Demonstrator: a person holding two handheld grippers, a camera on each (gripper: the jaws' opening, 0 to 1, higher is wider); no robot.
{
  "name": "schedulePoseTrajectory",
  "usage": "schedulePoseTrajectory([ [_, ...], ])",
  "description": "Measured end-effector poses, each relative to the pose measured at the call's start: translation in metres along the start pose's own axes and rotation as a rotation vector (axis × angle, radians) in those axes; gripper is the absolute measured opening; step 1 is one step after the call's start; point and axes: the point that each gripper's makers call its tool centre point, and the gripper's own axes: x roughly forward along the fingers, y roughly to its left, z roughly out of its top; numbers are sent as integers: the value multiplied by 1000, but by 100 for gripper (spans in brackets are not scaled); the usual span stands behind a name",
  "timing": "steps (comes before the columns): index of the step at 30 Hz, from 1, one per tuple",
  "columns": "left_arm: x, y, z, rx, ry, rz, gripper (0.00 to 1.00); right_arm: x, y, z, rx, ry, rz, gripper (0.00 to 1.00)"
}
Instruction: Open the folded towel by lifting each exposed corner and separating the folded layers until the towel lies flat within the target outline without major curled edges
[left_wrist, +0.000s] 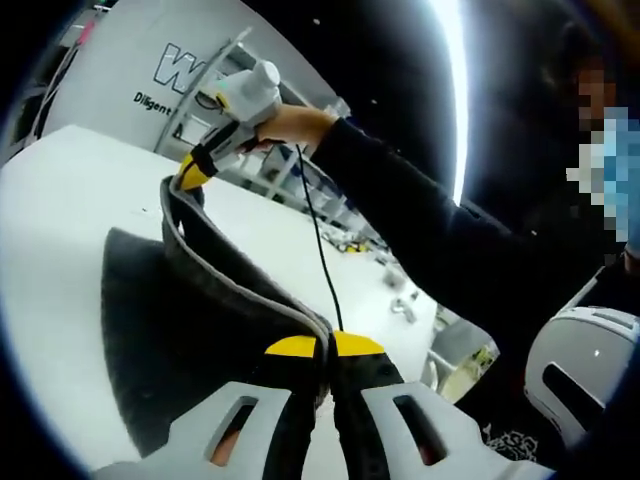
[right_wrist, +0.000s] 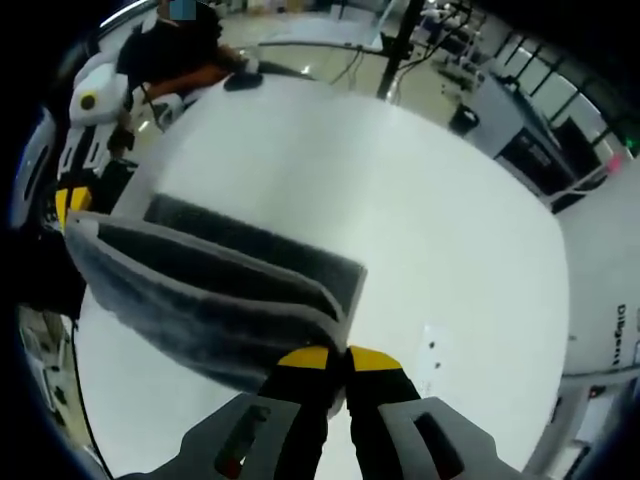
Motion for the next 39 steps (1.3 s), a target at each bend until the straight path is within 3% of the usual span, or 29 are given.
schedulePoseTrajectory([
  [14,1,-2,-2,4,3,-19,2,-4,13,-15,55,-13,1,1],
  [26,0,-3,-1,11,3,-32,2,-7,-1,-21,58,-18,-3,1],
  [30,2,-4,-1,10,1,-38,2,-8,12,-22,60,-15,-7,1],
  [39,2,-12,0,5,-5,-77,2,-14,17,-34,91,-42,-8,1],
])
